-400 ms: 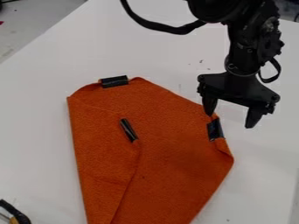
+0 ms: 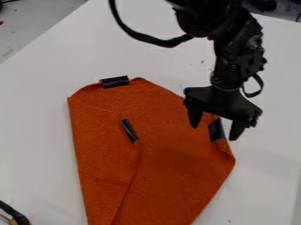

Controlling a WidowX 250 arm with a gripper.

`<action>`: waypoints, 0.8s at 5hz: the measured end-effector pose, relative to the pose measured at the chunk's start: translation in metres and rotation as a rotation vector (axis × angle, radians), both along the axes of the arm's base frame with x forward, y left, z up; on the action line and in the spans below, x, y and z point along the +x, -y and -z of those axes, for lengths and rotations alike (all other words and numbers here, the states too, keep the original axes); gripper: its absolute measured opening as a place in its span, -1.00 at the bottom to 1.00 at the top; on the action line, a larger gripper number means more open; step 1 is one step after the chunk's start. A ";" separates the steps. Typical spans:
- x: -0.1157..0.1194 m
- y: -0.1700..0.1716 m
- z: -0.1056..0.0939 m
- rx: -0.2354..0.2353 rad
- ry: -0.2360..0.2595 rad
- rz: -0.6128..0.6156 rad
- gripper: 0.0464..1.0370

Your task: Unfold the cloth from right to left

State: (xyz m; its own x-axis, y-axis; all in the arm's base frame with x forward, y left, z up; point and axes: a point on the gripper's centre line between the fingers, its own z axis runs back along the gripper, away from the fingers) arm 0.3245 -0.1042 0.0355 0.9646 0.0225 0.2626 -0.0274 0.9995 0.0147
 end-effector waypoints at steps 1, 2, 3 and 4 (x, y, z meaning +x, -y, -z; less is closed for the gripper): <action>-0.005 -0.024 -0.003 -0.005 0.016 -0.027 0.92; -0.017 -0.054 -0.002 0.000 0.017 -0.071 0.92; -0.026 -0.074 -0.003 0.012 0.015 -0.075 0.93; -0.032 -0.091 0.000 0.023 -0.010 -0.087 0.92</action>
State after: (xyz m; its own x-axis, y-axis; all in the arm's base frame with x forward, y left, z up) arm 0.2920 -0.0132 0.0351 0.9618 0.0999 0.2548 -0.1133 0.9928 0.0387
